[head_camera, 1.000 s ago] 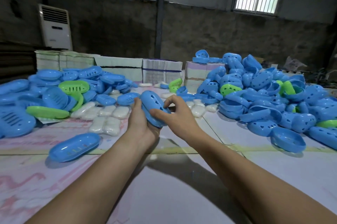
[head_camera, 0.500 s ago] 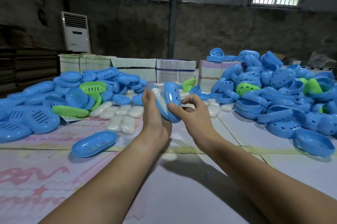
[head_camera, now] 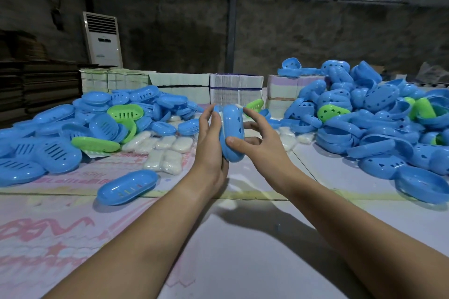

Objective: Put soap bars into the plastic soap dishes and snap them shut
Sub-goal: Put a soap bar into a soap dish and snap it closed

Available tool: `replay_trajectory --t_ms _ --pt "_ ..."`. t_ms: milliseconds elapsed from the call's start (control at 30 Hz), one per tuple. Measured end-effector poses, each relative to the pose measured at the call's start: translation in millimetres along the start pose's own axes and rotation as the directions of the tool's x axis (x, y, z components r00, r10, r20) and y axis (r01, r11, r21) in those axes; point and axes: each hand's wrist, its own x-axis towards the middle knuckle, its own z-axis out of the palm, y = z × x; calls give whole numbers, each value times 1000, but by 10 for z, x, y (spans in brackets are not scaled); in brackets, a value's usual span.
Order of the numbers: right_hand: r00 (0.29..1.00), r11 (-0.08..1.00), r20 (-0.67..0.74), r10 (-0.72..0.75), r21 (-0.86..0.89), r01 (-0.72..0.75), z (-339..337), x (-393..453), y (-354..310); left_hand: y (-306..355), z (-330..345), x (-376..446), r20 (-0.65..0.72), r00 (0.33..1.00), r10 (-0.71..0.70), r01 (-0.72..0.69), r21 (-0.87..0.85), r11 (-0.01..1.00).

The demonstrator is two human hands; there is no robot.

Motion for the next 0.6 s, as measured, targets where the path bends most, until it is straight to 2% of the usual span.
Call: replay_trajectory --t_ms 167,400,600 --pt "998 999 48 41 -9 -41 -86 31 19 -37 -16 6 32 999 -19 16 80 997" --pt "999 994 44 4 -109 1 -92 36 27 -32 -34 13 47 998 -40 34 128 991" --pt "1000 990 23 3 -140 0 -76 40 -7 -9 -28 26 78 995 -68 60 95 994"
